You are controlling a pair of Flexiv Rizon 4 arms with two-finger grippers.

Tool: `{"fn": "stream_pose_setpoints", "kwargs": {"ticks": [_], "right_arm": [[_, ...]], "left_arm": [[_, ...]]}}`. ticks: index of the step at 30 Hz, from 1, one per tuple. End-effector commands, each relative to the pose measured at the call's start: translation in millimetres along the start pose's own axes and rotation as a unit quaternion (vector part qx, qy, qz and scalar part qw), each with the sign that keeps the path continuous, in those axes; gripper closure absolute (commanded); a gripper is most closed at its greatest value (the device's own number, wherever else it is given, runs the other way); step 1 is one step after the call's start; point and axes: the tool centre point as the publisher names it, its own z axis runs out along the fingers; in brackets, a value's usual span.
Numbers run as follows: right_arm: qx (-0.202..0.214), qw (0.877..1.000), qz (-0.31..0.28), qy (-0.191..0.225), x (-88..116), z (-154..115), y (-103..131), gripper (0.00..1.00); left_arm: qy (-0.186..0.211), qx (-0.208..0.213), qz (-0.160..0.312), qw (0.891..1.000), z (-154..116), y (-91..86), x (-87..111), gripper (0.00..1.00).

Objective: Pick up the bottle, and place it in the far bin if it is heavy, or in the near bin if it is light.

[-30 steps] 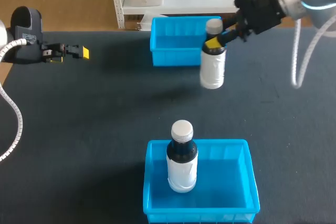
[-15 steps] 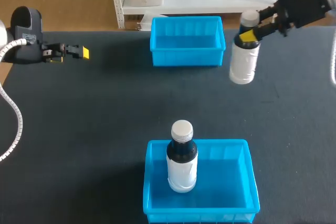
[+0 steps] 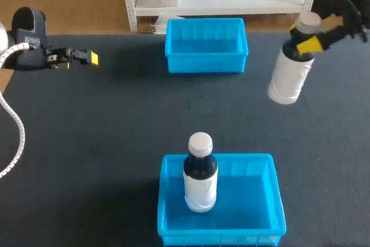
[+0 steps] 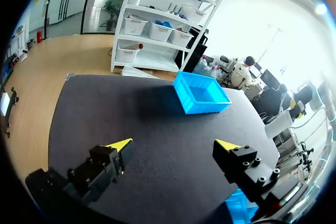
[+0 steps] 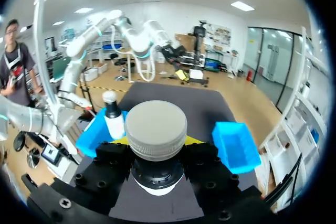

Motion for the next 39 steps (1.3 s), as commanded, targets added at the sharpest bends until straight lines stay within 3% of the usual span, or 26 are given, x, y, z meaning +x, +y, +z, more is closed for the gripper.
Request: {"fn": "stream_pose_setpoints", "kwargs": {"ticks": [1,9,20,28,39], "right_arm": [[-0.075,0.996,-0.049,-0.018,-9.3,-1.2,11.8,1.0],[-0.197,0.973,-0.109,-0.044,-29.0,29.2,46.7,1.0],[-0.309,0.933,-0.181,-0.022,-34.5,62.4,86.9,1.0],[-0.359,0.905,-0.226,0.007,-27.9,86.3,110.1,1.0],[-0.399,0.888,-0.228,-0.004,-24.8,102.4,133.7,1.0]], "left_arm": [[0.0,0.0,0.0,1.0,0.0,0.0,0.0,0.0],[0.0,0.0,0.0,1.0,0.0,0.0,0.0,0.0],[0.0,0.0,0.0,1.0,0.0,0.0,0.0,0.0],[0.0,0.0,0.0,1.0,0.0,0.0,0.0,0.0],[0.0,0.0,0.0,1.0,0.0,0.0,0.0,0.0]]}}
